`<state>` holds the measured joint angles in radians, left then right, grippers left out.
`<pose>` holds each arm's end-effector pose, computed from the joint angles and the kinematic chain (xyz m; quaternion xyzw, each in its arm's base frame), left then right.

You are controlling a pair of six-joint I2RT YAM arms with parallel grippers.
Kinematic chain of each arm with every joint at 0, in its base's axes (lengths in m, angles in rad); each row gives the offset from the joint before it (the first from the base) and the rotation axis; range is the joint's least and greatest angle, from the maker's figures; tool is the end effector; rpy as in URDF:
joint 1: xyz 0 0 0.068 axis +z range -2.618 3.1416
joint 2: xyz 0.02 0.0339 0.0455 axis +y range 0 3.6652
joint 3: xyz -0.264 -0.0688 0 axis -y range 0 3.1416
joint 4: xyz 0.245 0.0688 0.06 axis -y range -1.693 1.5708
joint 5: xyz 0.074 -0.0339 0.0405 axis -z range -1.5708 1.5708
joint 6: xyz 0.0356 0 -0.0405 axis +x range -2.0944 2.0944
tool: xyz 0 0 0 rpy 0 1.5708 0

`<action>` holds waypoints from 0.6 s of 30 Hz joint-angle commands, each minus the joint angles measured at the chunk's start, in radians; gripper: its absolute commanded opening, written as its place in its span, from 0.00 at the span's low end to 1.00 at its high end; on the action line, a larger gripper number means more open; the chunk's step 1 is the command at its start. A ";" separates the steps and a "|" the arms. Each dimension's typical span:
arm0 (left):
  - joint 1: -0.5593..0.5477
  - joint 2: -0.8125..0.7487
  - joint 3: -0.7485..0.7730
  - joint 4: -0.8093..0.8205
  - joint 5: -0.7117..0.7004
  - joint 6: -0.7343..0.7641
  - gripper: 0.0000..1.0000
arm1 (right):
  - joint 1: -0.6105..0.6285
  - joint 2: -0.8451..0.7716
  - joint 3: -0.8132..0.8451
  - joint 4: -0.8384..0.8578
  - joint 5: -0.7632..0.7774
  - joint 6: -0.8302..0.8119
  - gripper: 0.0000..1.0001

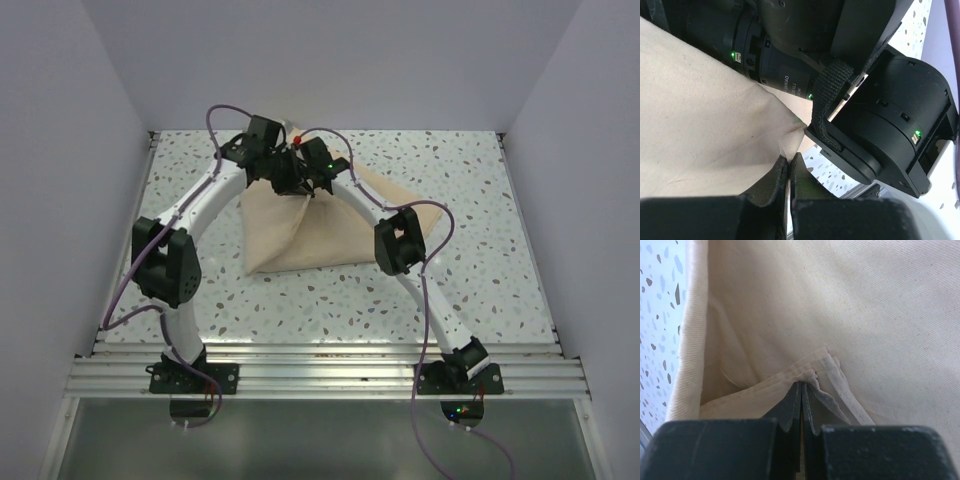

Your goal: Prepare the surgical pack

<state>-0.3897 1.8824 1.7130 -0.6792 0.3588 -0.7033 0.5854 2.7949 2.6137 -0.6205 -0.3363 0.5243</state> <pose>0.3870 -0.1725 0.3021 -0.0815 0.9190 -0.3233 0.2102 0.4894 0.3385 0.1408 -0.0907 0.9116 0.3267 0.2326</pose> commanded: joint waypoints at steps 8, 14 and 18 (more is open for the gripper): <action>-0.017 0.050 0.103 0.023 0.035 0.010 0.00 | -0.002 0.072 -0.087 -0.133 0.031 -0.011 0.00; -0.017 0.055 0.103 0.024 0.031 0.010 0.00 | -0.010 0.015 -0.147 -0.081 -0.041 0.022 0.00; -0.015 0.061 0.105 0.021 0.020 0.011 0.00 | -0.035 -0.037 -0.218 0.045 -0.133 0.112 0.00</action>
<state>-0.3954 1.9457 1.7638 -0.6971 0.3599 -0.6952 0.5587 2.7472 2.4752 -0.5007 -0.4370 0.5892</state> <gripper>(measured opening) 0.018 0.007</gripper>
